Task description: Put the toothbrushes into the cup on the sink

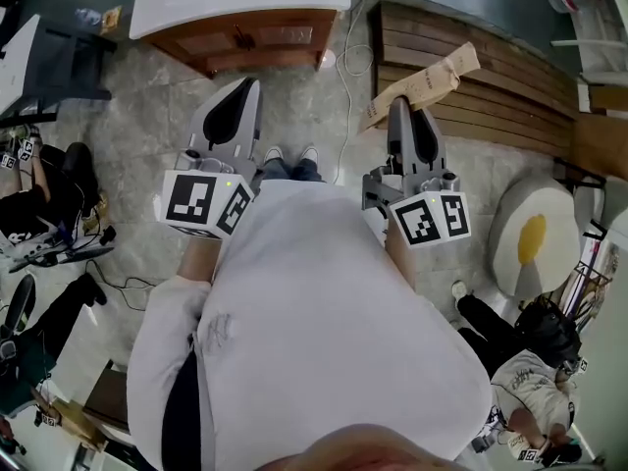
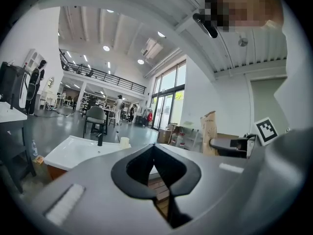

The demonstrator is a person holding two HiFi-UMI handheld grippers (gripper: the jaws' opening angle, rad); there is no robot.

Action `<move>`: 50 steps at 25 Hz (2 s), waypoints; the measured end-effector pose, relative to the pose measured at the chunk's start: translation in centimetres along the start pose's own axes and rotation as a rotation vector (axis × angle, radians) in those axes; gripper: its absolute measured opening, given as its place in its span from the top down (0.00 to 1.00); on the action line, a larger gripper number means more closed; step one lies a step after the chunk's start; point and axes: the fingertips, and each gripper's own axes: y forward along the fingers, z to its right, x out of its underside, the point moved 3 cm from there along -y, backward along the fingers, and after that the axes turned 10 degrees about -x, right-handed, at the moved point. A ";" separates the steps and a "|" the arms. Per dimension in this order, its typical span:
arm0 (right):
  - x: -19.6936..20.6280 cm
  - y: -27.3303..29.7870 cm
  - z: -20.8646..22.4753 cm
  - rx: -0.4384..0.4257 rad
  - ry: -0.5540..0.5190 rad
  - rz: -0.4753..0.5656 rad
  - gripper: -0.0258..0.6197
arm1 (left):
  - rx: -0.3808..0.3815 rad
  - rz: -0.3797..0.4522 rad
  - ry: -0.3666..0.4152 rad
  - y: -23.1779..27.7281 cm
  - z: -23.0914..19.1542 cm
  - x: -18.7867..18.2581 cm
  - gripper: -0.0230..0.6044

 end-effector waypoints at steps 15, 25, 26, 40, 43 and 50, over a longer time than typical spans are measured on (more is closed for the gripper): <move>-1.6 0.2 2.2 -0.026 -0.015 0.009 0.88 | -0.004 0.017 0.002 2.2 2.0 -0.7 0.97; -1.2 -0.5 2.9 -0.018 -0.024 -0.012 0.88 | 0.016 0.011 0.009 2.4 2.8 -0.3 0.97; -1.0 -0.2 3.0 -0.016 -0.023 -0.017 0.88 | 0.017 0.007 0.006 2.7 2.7 -0.2 0.97; -1.4 3.5 3.1 0.004 -0.052 -0.039 0.88 | 0.037 0.003 -0.012 5.9 -0.2 -1.0 0.97; -1.6 6.5 3.4 0.001 -0.046 -0.033 0.88 | 0.040 0.011 -0.013 7.8 -2.3 -2.1 0.97; -2.6 13.1 3.2 -0.026 -0.036 -0.008 0.88 | 0.022 0.013 0.003 11.7 -7.4 -4.7 0.97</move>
